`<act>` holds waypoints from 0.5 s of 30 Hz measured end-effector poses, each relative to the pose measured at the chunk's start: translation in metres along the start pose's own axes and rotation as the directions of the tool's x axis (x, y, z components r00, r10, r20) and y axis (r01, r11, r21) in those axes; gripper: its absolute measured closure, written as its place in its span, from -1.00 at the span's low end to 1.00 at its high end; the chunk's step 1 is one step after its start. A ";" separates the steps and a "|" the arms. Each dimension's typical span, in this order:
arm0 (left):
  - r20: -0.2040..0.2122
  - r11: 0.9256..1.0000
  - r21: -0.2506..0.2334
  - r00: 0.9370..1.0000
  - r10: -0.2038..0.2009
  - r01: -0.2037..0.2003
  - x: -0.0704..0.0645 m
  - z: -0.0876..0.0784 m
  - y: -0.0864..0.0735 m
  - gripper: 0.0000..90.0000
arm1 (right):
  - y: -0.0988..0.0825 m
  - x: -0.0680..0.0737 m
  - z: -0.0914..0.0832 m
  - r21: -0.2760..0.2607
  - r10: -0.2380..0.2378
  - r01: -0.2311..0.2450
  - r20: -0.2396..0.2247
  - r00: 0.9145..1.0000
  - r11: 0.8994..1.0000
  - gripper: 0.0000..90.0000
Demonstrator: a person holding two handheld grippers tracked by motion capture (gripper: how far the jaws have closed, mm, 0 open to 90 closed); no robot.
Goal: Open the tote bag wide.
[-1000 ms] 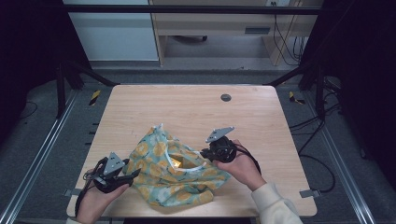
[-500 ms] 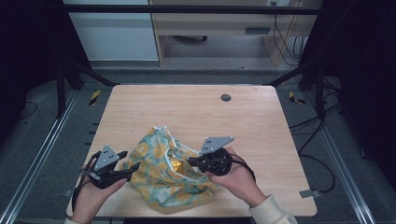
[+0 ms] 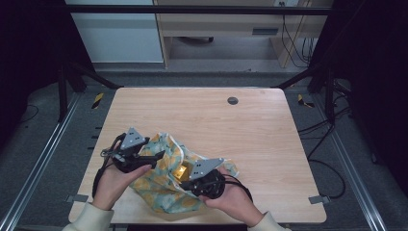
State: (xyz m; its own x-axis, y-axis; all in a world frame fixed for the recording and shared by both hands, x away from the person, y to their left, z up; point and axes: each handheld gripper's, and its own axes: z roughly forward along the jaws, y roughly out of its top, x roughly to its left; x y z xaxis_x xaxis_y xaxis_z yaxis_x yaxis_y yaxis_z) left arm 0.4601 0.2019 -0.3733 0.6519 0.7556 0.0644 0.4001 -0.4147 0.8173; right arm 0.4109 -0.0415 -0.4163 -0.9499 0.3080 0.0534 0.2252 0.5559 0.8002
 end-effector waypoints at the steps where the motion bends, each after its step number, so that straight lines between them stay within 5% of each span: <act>1: -0.001 1.000 0.001 1.000 -0.001 0.001 -0.002 0.003 0.002 -0.42 | -0.001 0.001 0.001 0.003 -0.002 0.002 -0.002 1.000 1.000 1.00; 10: -0.032 0.997 0.080 0.999 -0.010 0.012 -0.005 0.033 0.012 -0.55 | -0.004 0.004 0.007 0.018 -0.013 0.013 -0.012 1.000 1.000 1.00; 15: -0.028 0.996 0.093 1.000 -0.003 0.005 -0.003 0.032 0.006 -0.16 | -0.005 0.004 0.008 0.022 -0.023 0.023 -0.012 1.000 0.999 1.00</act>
State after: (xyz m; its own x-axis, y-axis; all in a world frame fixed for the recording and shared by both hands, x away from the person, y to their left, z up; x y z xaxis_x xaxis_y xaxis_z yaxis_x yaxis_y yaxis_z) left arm 0.4810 0.1804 -0.3873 0.6323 0.7708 0.0785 0.4615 -0.4561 0.7609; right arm 0.4074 -0.0365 -0.4248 -0.9573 0.2860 0.0420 0.2078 0.5799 0.7878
